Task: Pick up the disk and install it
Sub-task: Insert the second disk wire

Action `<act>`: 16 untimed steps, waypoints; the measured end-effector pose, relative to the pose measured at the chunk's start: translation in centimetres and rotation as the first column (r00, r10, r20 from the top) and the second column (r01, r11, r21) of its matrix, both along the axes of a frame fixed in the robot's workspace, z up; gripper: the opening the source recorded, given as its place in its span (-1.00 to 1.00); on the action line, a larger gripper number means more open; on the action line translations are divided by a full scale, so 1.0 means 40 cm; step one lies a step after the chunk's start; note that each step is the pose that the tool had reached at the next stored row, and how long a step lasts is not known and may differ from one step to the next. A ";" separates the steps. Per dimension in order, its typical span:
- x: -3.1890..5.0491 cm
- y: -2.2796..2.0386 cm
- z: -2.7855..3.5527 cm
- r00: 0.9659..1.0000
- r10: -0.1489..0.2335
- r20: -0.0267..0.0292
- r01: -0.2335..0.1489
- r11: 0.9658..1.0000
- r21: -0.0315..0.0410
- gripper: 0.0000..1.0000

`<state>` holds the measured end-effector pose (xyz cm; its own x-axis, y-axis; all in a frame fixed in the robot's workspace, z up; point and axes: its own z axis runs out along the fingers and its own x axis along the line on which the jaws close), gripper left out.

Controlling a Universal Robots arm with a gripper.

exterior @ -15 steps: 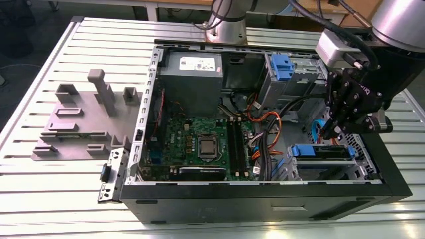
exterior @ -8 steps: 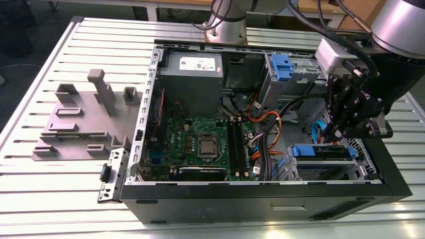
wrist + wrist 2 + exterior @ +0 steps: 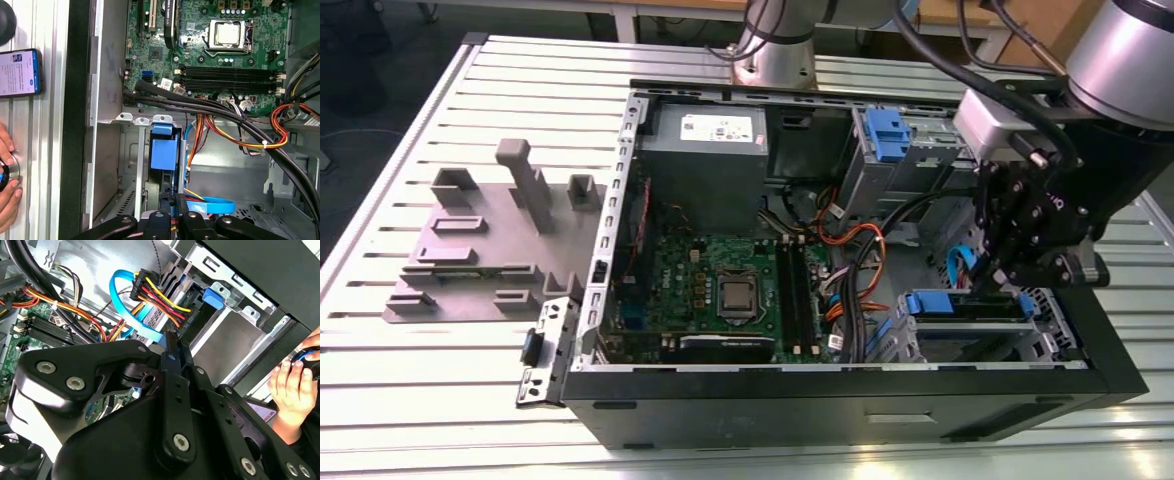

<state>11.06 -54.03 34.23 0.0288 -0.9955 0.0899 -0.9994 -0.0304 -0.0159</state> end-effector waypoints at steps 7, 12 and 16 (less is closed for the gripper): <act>0.000 -0.004 -0.008 1.000 0.000 0.004 0.000 1.000 0.003 -0.68; 0.000 -0.007 -0.013 1.000 0.000 0.005 0.000 1.000 0.004 -0.68; 0.000 -0.008 -0.017 1.000 0.000 0.006 0.000 1.000 0.006 -0.68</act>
